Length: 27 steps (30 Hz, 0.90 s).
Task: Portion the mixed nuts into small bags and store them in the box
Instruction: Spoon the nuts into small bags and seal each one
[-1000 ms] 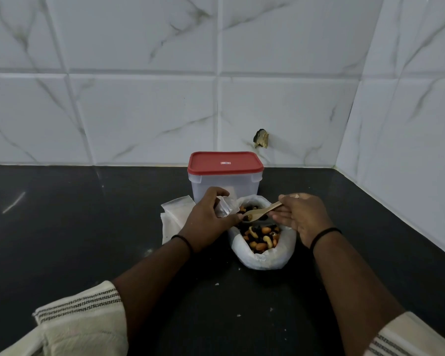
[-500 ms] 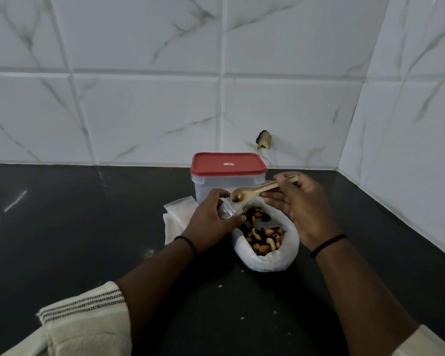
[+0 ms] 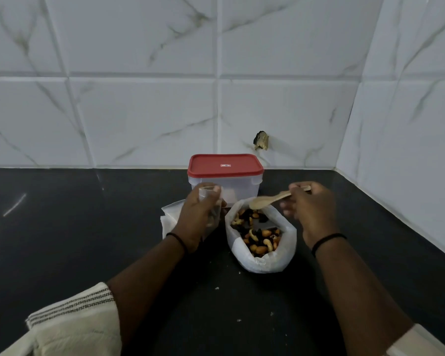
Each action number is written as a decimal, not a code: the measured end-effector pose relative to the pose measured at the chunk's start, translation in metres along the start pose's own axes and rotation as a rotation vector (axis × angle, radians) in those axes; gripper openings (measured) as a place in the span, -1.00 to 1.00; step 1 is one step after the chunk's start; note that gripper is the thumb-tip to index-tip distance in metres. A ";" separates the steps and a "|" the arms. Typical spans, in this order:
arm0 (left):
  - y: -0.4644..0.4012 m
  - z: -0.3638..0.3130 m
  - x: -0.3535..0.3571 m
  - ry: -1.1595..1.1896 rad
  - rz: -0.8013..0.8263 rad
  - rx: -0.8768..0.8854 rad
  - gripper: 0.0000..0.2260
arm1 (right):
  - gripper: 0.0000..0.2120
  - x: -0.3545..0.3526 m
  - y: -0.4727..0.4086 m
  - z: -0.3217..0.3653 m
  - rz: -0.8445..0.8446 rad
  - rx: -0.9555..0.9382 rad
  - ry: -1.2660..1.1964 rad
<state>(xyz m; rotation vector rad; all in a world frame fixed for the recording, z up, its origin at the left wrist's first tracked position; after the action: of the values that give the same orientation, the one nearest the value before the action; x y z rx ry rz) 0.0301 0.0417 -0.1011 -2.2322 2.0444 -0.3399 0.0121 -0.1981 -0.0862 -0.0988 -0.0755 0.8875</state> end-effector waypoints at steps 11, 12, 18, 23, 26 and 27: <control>0.013 -0.017 0.009 0.285 0.255 -0.168 -0.37 | -0.83 0.003 -0.005 -0.008 0.083 -0.253 0.713; 0.014 -0.017 0.011 0.282 0.272 -0.166 -0.38 | -0.83 0.003 -0.002 -0.003 0.041 -0.355 0.814; 0.021 -0.029 0.019 0.273 0.340 -0.041 -0.51 | -0.87 0.033 0.040 0.025 0.359 -0.490 0.348; 0.028 -0.026 0.031 0.271 0.480 -0.051 -0.54 | -0.91 0.049 0.061 0.025 0.586 -0.372 0.080; 0.021 -0.021 0.028 0.194 0.422 -0.017 -0.51 | -0.93 0.043 0.058 0.029 0.589 -0.321 -0.022; 0.020 -0.021 0.027 0.155 0.408 0.002 -0.51 | -0.94 0.043 0.059 0.030 0.585 -0.319 -0.048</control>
<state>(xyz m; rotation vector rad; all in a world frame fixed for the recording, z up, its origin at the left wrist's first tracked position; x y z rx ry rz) 0.0077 0.0144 -0.0827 -1.7711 2.5040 -0.4841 -0.0093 -0.1265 -0.0617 -0.4126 -0.2409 1.4580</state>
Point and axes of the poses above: each hand's wrist, its own y-axis away from the middle knuckle, its own x-axis out of the palm, z = x × y, the point moved 6 cm from there along -y, towards the middle knuckle, and after that the axes turned 9 degrees about -z, right-handed, at the moved point
